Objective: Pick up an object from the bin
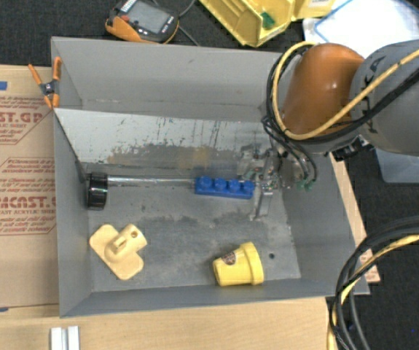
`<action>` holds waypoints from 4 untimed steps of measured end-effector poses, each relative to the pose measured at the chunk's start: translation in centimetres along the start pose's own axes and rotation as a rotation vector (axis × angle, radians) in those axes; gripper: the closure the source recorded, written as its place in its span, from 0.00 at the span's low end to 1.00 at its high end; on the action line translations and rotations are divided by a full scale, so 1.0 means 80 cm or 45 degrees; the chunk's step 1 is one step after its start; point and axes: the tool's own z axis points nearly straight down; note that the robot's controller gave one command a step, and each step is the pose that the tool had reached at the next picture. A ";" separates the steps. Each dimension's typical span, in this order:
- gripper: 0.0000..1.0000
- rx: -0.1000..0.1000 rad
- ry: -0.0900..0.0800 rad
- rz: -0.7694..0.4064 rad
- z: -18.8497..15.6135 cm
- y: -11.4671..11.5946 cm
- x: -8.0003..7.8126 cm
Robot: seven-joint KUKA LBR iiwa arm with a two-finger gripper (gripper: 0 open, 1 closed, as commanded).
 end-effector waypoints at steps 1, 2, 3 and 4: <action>0.00 0.001 -0.010 0.000 -0.005 0.000 -0.002; 0.00 -0.002 -0.026 0.109 0.132 0.034 -0.018; 0.00 -0.001 -0.029 0.163 0.051 0.036 -0.010; 0.00 -0.003 -0.015 0.281 0.102 0.014 -0.013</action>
Offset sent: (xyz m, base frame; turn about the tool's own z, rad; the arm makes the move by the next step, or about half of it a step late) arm 0.0098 0.0270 -0.1103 0.0845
